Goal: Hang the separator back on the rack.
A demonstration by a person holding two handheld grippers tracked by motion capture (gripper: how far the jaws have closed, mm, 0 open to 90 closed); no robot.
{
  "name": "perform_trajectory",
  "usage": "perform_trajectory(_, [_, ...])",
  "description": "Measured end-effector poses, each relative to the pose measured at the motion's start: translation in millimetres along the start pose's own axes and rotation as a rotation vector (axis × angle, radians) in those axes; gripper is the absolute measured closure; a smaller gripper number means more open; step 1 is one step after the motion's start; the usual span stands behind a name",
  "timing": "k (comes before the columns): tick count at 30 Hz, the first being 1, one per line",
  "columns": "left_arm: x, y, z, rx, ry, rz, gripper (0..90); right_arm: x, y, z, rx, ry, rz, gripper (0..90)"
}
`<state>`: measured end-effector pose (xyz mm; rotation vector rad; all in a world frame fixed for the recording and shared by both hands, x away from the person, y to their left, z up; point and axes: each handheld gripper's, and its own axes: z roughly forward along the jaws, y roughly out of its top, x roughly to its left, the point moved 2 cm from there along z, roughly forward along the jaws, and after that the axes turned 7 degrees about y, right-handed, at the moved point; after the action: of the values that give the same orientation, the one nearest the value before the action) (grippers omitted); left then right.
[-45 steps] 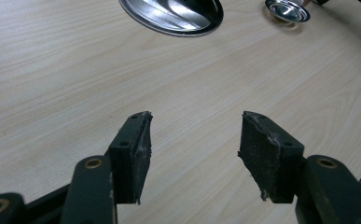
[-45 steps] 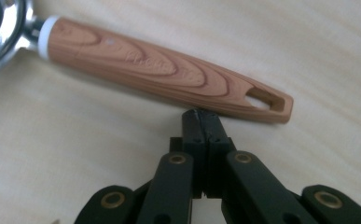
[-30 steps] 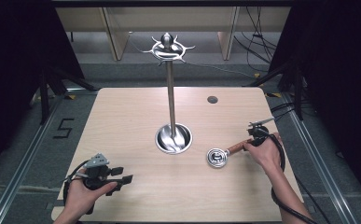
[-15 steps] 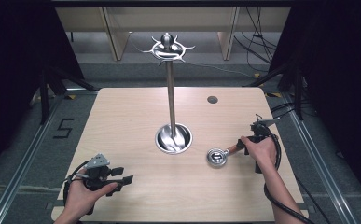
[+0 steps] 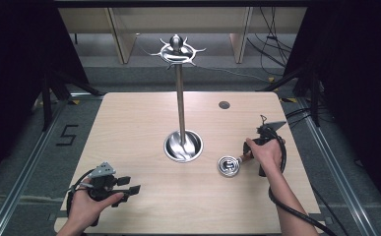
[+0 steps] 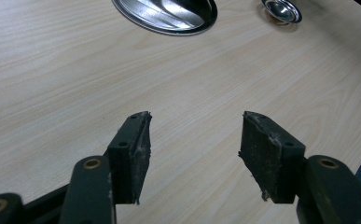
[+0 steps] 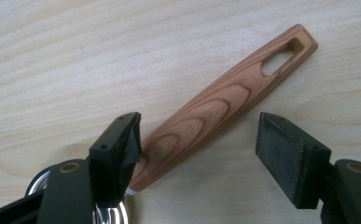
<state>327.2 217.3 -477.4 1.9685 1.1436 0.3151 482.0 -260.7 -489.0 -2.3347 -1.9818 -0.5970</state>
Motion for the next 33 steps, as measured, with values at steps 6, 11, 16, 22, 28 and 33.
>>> perform_trajectory(6, [0.8, -0.3, 1.0, 0.006, -0.015, -0.011, 41.9, 13.4, 1.1, 5.1, 0.056, -0.039, 0.078, 30.5])
perform_trajectory(11, [2.4, -0.5, 0.0, 0.013, -0.015, -0.012, 41.9, 14.1, 3.2, 10.2, 0.08, -0.113, -0.044, 31.1])
perform_trajectory(16, [1.5, -0.9, 1.1, 0.008, -0.012, -0.013, 41.8, 19.2, 2.5, 11.5, 0.119, -0.136, -0.08, 41.9])
perform_trajectory(22, [1.2, -1.0, 1.0, 0.018, -0.002, -0.019, 41.7, 24.4, -1.6, 10.3, 0.157, -0.152, -0.024, 51.5])
perform_trajectory(28, [1.6, -1.3, 2.4, 0.013, -0.016, -0.02, 41.7, 23.1, -4.5, 8.3, 0.185, -0.154, -0.054, 64.0])
perform_trajectory(33, [1.7, -1.3, 2.5, 0.013, -0.017, -0.02, 41.7, 18.6, -5.0, 5.9, 0.227, -0.172, -0.168, 68.1])
